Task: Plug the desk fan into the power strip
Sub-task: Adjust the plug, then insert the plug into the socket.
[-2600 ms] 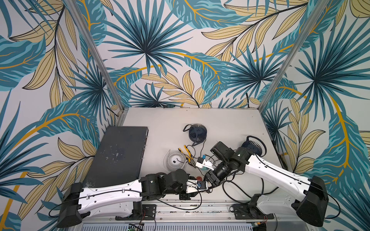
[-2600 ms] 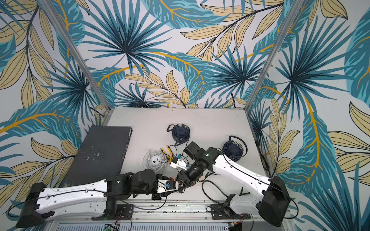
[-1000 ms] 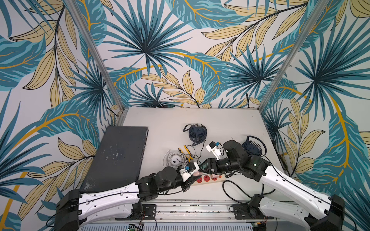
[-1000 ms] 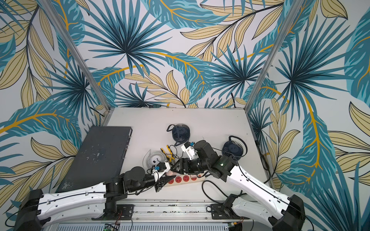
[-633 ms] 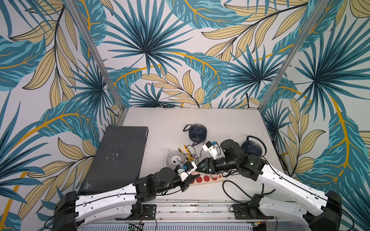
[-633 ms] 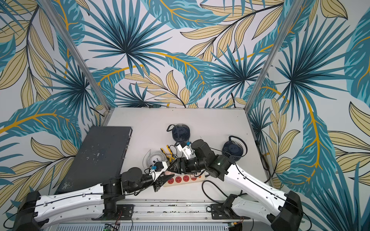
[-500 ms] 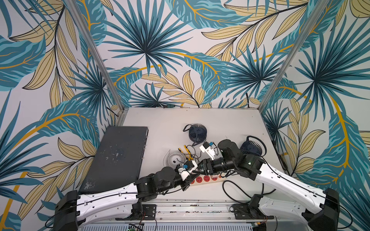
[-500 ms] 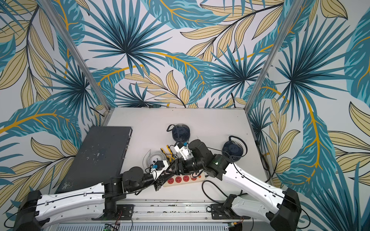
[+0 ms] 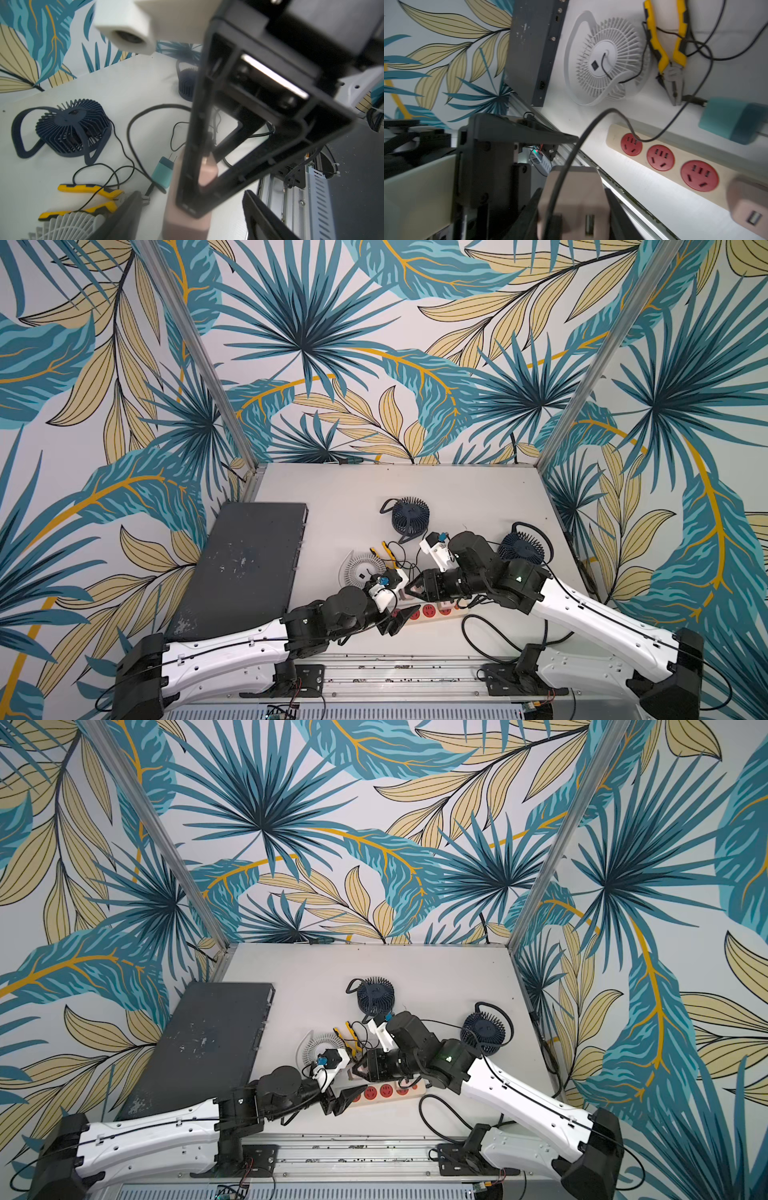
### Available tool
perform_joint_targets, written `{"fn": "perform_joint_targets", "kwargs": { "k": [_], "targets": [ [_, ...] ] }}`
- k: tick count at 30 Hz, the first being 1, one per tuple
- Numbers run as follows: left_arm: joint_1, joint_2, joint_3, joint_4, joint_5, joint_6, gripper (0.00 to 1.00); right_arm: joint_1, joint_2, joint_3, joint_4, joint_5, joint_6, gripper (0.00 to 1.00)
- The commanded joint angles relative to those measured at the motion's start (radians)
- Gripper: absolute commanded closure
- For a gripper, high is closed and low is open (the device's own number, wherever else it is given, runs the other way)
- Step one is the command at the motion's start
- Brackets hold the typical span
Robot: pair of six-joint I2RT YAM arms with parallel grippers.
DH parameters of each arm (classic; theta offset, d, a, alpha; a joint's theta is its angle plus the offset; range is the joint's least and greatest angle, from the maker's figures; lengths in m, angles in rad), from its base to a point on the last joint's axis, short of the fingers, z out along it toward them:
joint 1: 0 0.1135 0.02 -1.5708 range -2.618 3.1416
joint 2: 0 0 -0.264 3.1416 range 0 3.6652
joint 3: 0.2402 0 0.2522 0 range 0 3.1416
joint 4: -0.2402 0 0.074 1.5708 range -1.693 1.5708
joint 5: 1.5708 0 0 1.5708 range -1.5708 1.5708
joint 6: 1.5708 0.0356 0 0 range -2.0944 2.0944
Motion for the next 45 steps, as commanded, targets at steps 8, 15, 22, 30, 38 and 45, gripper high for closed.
{"fn": "perform_joint_targets", "kwargs": {
  "k": [8,15,22,30,38,45],
  "targets": [
    [0.089,0.012,-0.023,-0.357,0.084,-0.416,0.28,0.216,0.045,-0.193,0.093,0.511,0.23,1.0],
    [0.118,0.127,-0.028,-0.315,0.156,-0.443,0.29,0.228,0.092,-0.247,0.173,0.54,0.257,1.0],
    [0.136,0.194,-0.036,-0.294,0.173,-0.455,0.3,0.227,0.115,-0.265,0.212,0.53,0.239,1.0],
    [0.146,0.194,-0.058,-0.282,0.172,-0.469,0.3,0.229,0.157,-0.27,0.179,0.512,0.251,1.0],
    [0.151,0.208,-0.068,-0.271,0.18,-0.474,0.3,0.23,0.176,-0.294,0.179,0.51,0.267,1.0],
    [0.166,0.237,-0.08,-0.244,0.219,-0.478,0.3,0.261,0.256,-0.256,0.075,0.532,0.279,1.0]
  ]
}}
